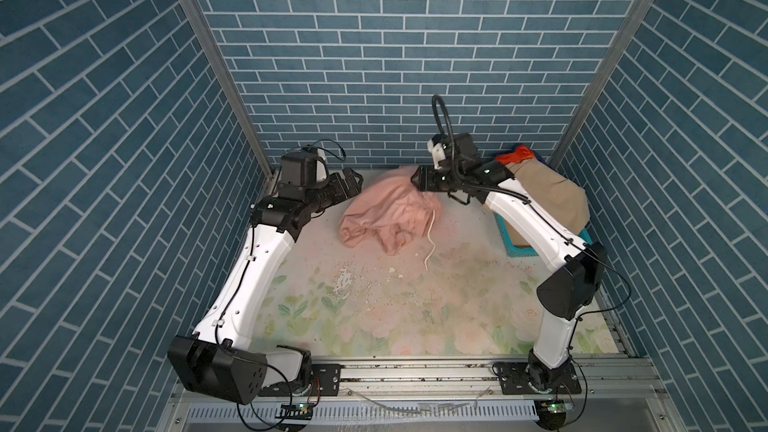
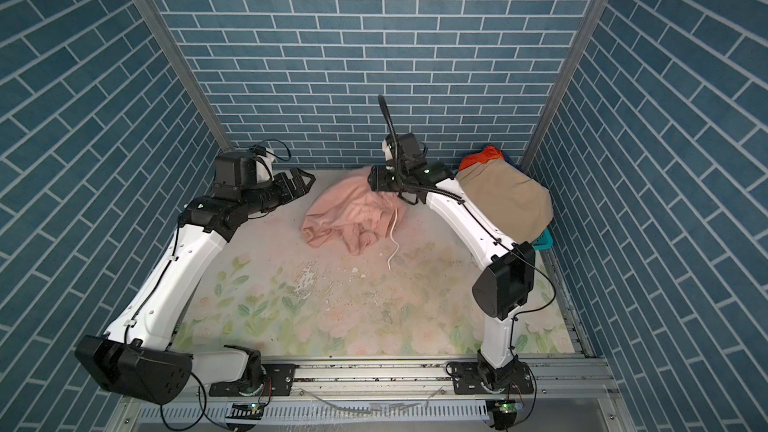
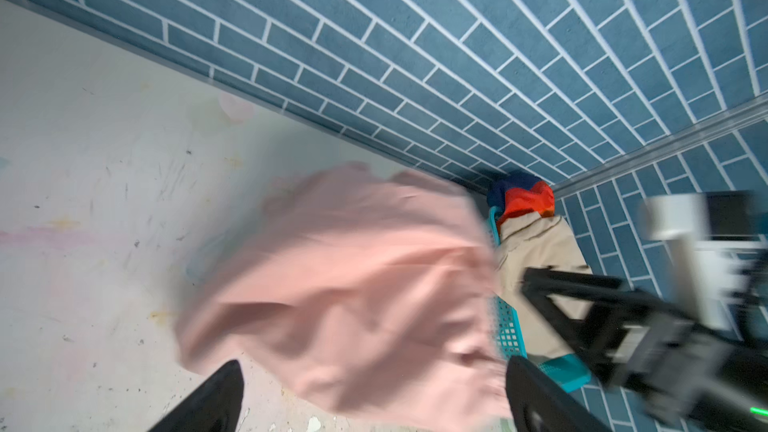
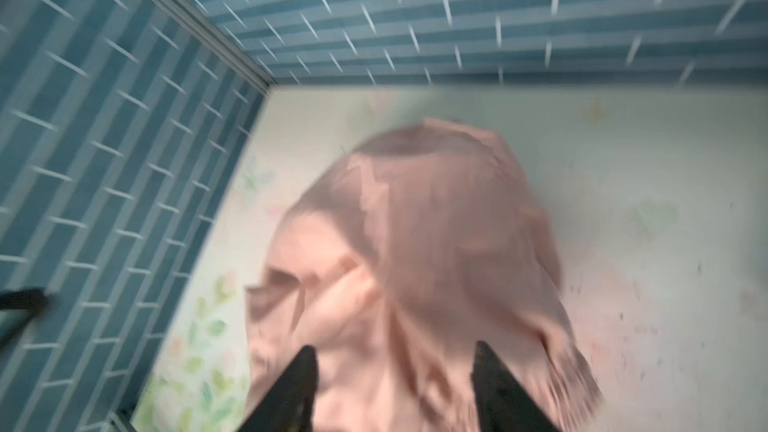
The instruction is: Fold and stack the shorts
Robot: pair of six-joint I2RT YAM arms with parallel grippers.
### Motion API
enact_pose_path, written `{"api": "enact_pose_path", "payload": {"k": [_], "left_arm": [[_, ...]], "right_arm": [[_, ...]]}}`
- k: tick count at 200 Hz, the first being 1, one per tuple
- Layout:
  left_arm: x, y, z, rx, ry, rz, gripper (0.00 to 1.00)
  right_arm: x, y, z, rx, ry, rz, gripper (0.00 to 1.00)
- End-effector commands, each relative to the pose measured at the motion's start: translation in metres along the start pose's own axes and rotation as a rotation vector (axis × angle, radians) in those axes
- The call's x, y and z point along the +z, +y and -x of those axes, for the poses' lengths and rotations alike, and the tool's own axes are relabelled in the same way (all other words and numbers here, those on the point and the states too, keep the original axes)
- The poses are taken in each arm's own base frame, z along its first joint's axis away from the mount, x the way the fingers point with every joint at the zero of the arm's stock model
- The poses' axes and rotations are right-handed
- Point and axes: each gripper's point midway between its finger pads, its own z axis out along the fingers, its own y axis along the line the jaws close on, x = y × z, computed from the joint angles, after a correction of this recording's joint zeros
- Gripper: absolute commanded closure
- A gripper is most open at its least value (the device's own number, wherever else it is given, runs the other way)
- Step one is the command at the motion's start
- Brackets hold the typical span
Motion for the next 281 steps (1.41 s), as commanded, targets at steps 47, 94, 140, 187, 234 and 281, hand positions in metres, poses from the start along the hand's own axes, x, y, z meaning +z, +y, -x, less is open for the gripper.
{"api": "enact_pose_path", "payload": {"k": [47,94,140,187,234,281], "left_arm": [[0.053,0.023,-0.065,-0.114,0.227,-0.069,0.0],[0.065,0.04,-0.088,-0.148,0.278,-0.042,0.0],[0.058,0.047,-0.101,-0.167,0.301,-0.025,0.0],[0.049,0.047,-0.106,-0.163,0.304,-0.021,0.0],[0.048,0.03,-0.107,-0.147,0.303,-0.059,0.0],[0.05,-0.002,-0.099,-0.129,0.298,-0.136,0.0]], "right_arm": [[-0.018,-0.056,-0.082,0.089,0.076,-0.114,0.01],[0.044,-0.042,-0.13,0.249,0.15,0.016,0.01],[0.109,-0.01,-0.133,0.273,0.164,0.059,0.12],[0.131,-0.025,-0.132,0.367,0.104,0.01,0.6],[0.057,-0.066,-0.062,0.324,-0.063,-0.112,1.0],[-0.102,-0.098,0.049,0.131,-0.319,-0.337,1.0]]}}
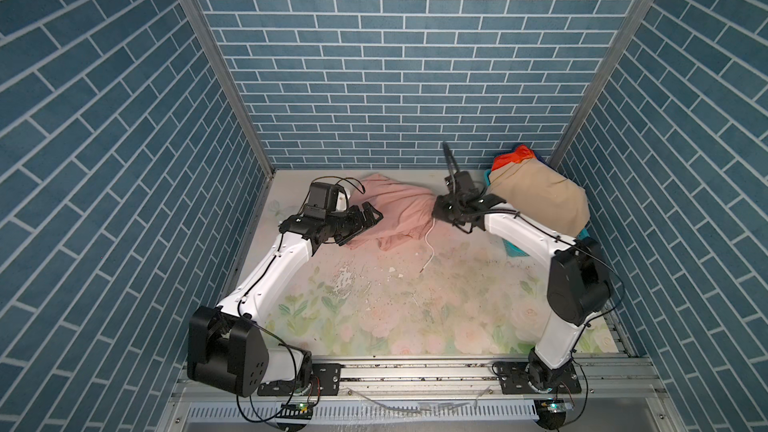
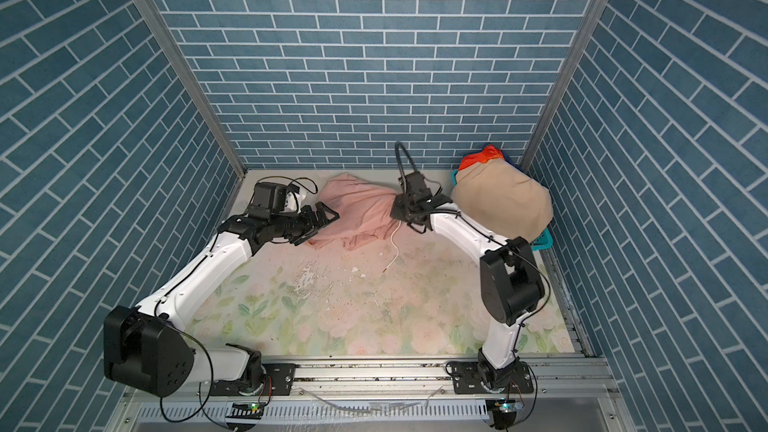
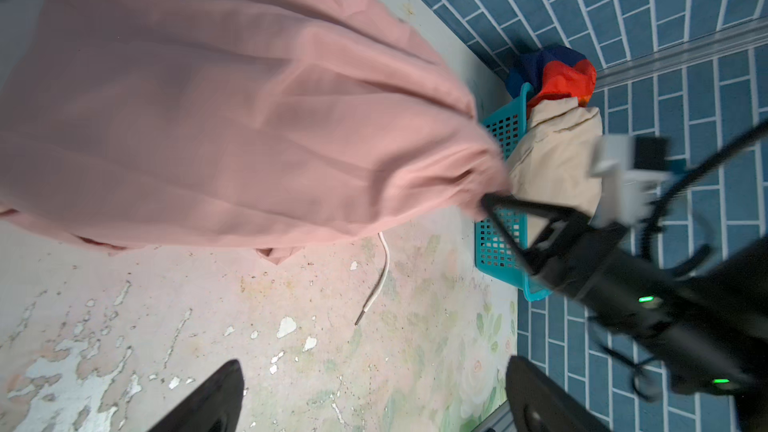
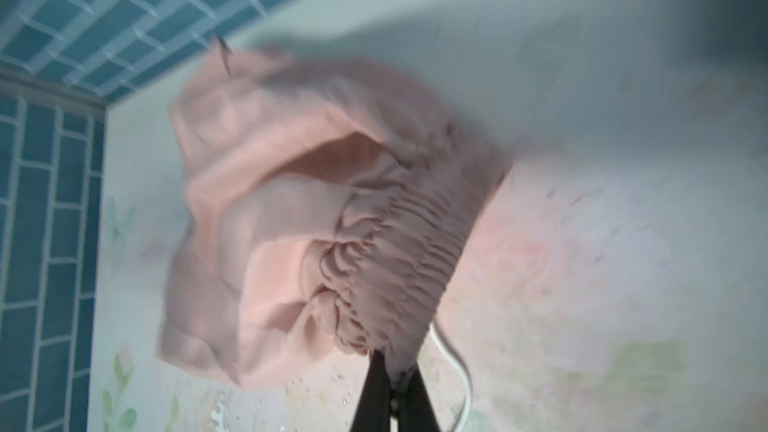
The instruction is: Fold and stack the shorts
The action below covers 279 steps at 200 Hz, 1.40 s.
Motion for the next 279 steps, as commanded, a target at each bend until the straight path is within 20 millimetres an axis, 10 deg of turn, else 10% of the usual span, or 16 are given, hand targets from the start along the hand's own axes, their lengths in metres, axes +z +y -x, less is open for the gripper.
{"api": "enact_pose_path", "payload": {"k": [1,46,75,104,128,168,228,279], "left_arm": [[-0.006,-0.026,0.012,0.027,-0.026,-0.062,0.0],[-0.035,-0.043,0.043,0.037,-0.103,-0.094,0.01],[-0.056,-0.022,0.056,-0.015,-0.151,-0.078,0.0],[-0.07,0.025,0.06,-0.129,-0.205,-0.046,0.0],[-0.066,0.043,0.058,-0.156,-0.196,-0.017,0.0],[-0.035,0.038,0.053,-0.157,-0.139,-0.041,0.0],[0.062,-0.026,-0.024,-0.03,0.16,-0.079,0.0],[0.117,-0.03,-0.073,0.137,0.321,0.043,0.0]], "right_arm": [[-0.09,-0.003,0.072,-0.146,-0.195,-0.102,1.0],[-0.081,0.107,0.078,-0.272,-0.165,0.102,1.0],[-0.014,0.186,-0.003,-0.37,0.059,0.244,1.0],[0.048,0.191,-0.098,-0.433,0.297,0.221,0.99],[0.05,0.175,-0.12,-0.429,0.365,0.218,0.77],[-0.002,0.115,-0.079,-0.324,0.24,0.194,0.29],[-0.042,-0.067,-0.068,0.005,0.118,-0.056,0.12],[-0.052,-0.129,-0.081,0.152,0.079,-0.128,0.09]]}}
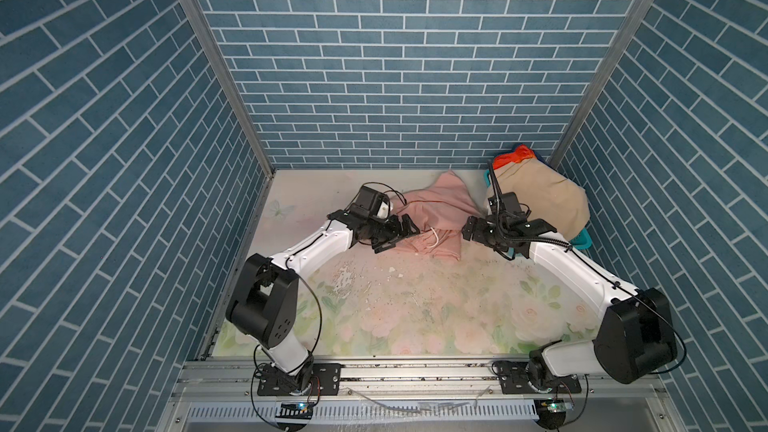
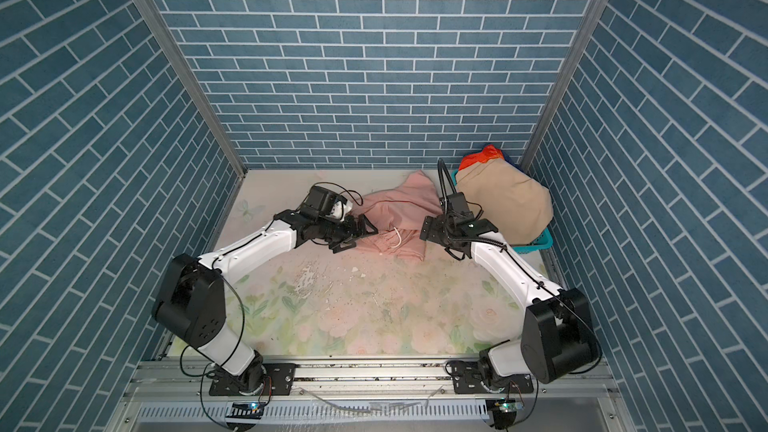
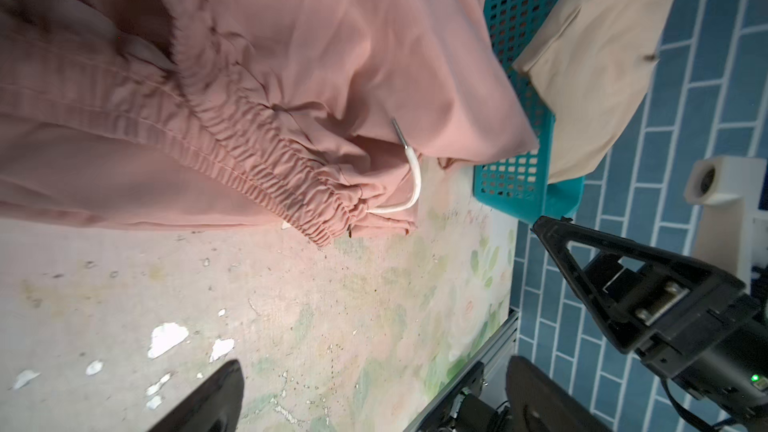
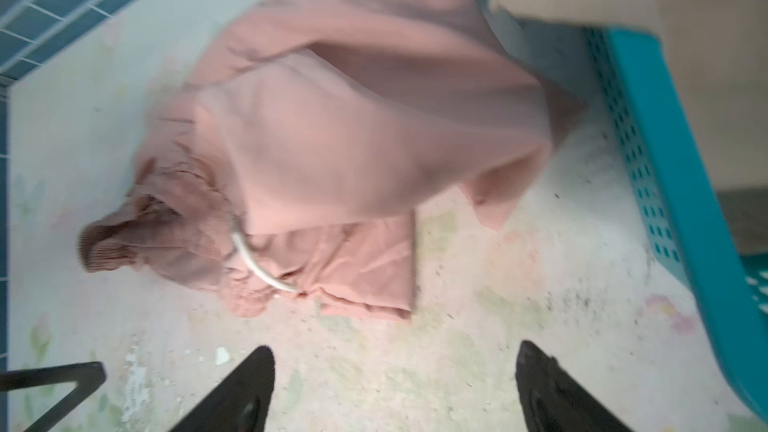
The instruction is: Fold and stack the shorts
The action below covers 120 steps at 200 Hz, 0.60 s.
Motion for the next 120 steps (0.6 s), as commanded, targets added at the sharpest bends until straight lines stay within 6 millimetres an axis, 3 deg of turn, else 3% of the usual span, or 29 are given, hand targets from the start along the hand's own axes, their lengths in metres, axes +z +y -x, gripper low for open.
{"api": "enact_pose_path", "payload": {"k": [1,41,84,120], "left_arm": [[0.014,0.0,0.002,0.088,0.023,0.077,0.0],[0.049,0.017,0.003,0.25,0.095,0.25,0.0],[0.066,0.021,0.016,0.411,0.08,0.362,0.01],[0.084,0.026,0.018,0.438,0.093,0.386,0.11]], "right_arm": [[-0.009,-0.007,0.012,0.086,-0.068,0.027,0.09],[0.005,-0.016,0.002,0.13,-0.047,0.054,0.09],[0.015,-0.019,-0.01,0.154,-0.017,0.084,0.09],[0.017,-0.023,-0.01,0.168,-0.015,0.098,0.09]]}}
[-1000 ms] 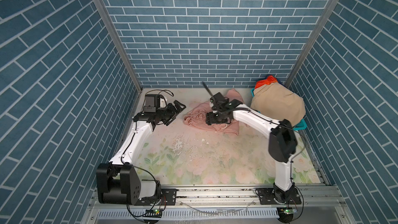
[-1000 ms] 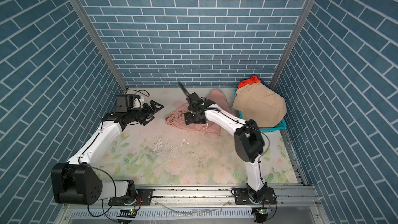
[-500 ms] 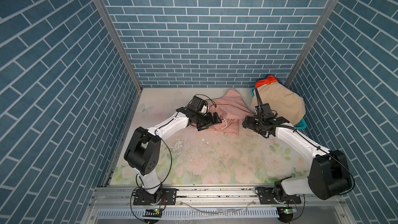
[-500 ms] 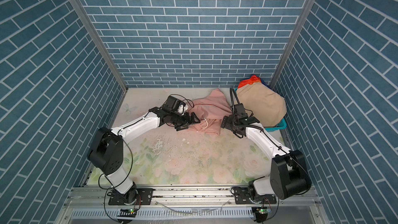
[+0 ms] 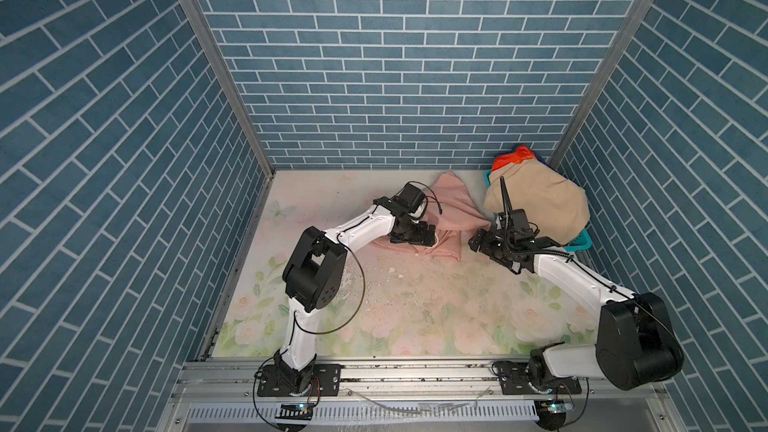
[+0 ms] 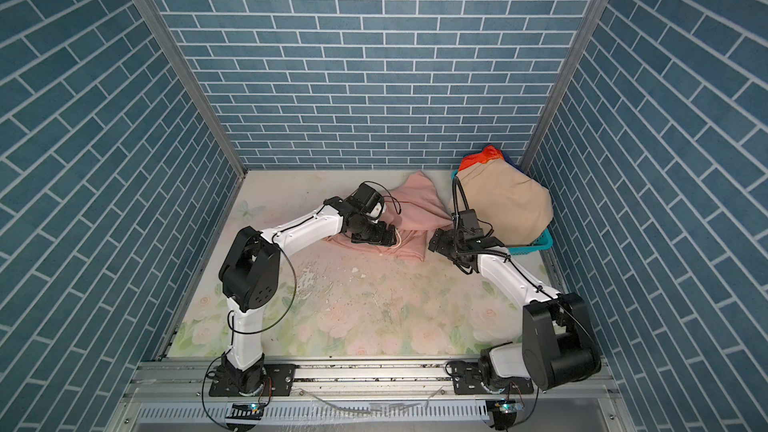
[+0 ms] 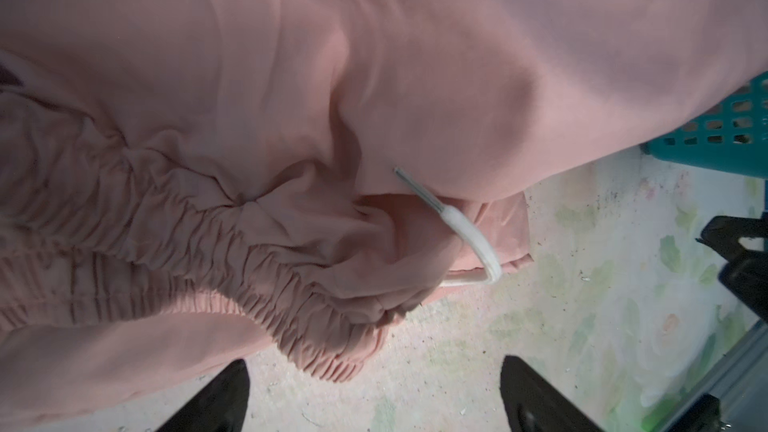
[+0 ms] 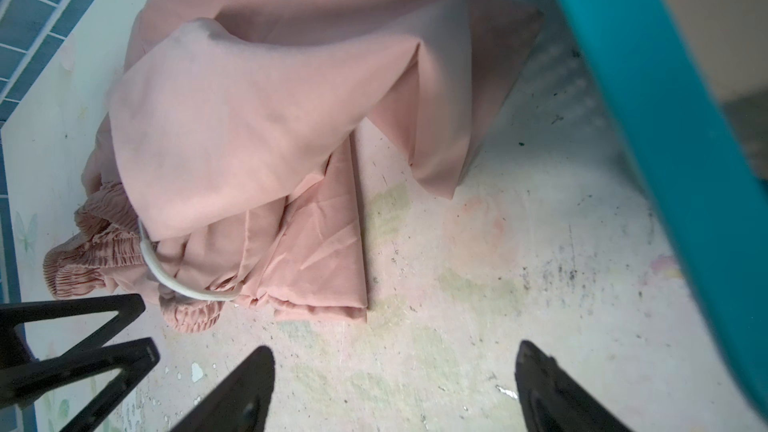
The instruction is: Fold and stack the shorts
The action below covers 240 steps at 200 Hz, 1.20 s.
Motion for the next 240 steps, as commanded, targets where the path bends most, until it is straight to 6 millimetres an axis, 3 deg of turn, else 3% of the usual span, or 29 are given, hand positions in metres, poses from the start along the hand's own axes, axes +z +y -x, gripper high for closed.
{"api": "enact_pose_path", "payload": {"k": [1,42,59,68,88,111,115,127,150,186,209,240], "left_arm": [[0.011,0.008,-0.001,0.057,0.017,0.062,0.11],[0.029,0.008,0.004,0.104,0.026,0.116,0.2],[0.031,0.009,0.008,0.108,0.012,0.128,0.28],[0.031,0.008,0.011,0.109,0.001,0.128,0.35],[0.027,0.003,0.016,0.123,-0.012,0.114,0.67],[0.016,0.001,0.018,0.158,-0.002,0.116,0.95],[0.011,0.001,0.019,0.168,-0.001,0.125,1.0],[-0.011,0.005,0.026,0.2,-0.012,0.164,1.0],[-0.074,0.023,0.048,0.238,-0.096,0.272,1.0],[-0.163,0.094,0.064,0.134,-0.185,0.499,1.0],[-0.193,0.124,0.063,0.063,-0.227,0.532,1.0],[-0.209,0.149,0.06,-0.001,-0.24,0.561,1.0]], "right_arm": [[-0.003,0.005,0.006,0.041,-0.021,0.045,0.09],[-0.001,0.001,0.004,0.058,-0.012,0.06,0.09],[-0.003,0.0,0.004,0.063,-0.012,0.065,0.09],[-0.003,-0.001,0.003,0.065,-0.01,0.067,0.1],[-0.004,-0.002,0.001,0.067,-0.006,0.072,0.1],[-0.006,-0.004,0.0,0.074,-0.011,0.072,0.1],[-0.007,-0.005,0.0,0.077,-0.013,0.072,0.1],[-0.009,-0.005,0.002,0.086,-0.022,0.077,0.1],[-0.012,-0.003,0.007,0.093,-0.035,0.082,0.1],[-0.007,0.002,0.02,0.092,-0.04,0.075,0.09],[0.005,0.014,0.023,0.096,-0.022,0.104,0.06],[0.026,0.037,0.018,0.08,0.008,0.123,0.03]]}}
